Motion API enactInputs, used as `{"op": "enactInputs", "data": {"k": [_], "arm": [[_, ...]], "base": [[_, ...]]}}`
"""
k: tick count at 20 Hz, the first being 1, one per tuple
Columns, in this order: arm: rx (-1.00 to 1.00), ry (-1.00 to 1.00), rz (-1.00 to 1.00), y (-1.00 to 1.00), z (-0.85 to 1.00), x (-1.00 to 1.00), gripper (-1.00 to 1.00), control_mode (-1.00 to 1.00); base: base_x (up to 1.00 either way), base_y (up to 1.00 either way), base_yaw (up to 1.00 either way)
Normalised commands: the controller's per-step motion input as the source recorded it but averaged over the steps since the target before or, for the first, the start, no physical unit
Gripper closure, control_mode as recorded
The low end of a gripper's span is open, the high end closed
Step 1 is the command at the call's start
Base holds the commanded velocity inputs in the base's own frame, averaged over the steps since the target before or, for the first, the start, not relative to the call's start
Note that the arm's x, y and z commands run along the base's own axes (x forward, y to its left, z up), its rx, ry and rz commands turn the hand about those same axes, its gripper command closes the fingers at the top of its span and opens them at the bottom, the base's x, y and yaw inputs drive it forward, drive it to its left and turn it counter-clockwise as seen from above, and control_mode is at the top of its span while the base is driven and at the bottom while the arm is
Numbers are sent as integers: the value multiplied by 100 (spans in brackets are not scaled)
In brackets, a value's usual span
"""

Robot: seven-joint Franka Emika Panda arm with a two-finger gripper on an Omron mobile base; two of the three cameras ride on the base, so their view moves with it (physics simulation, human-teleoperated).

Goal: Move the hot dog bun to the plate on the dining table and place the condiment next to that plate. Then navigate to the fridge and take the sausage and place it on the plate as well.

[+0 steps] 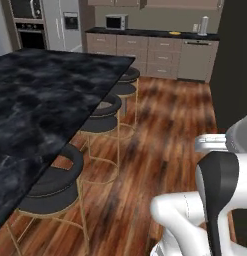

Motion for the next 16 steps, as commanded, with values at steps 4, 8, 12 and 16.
{"op": "enactInputs", "data": {"k": [4,8,12,16], "arm": [[0,0,0,0,0,0,-100,100],[0,0,0,0,0,0,-100,100],[0,0,0,0,0,0,-100,100],[0,0,0,0,0,0,-100,100]], "base": [[45,-95,-1],[81,-81,6],[99,-74,16],[100,-70,23]]}}
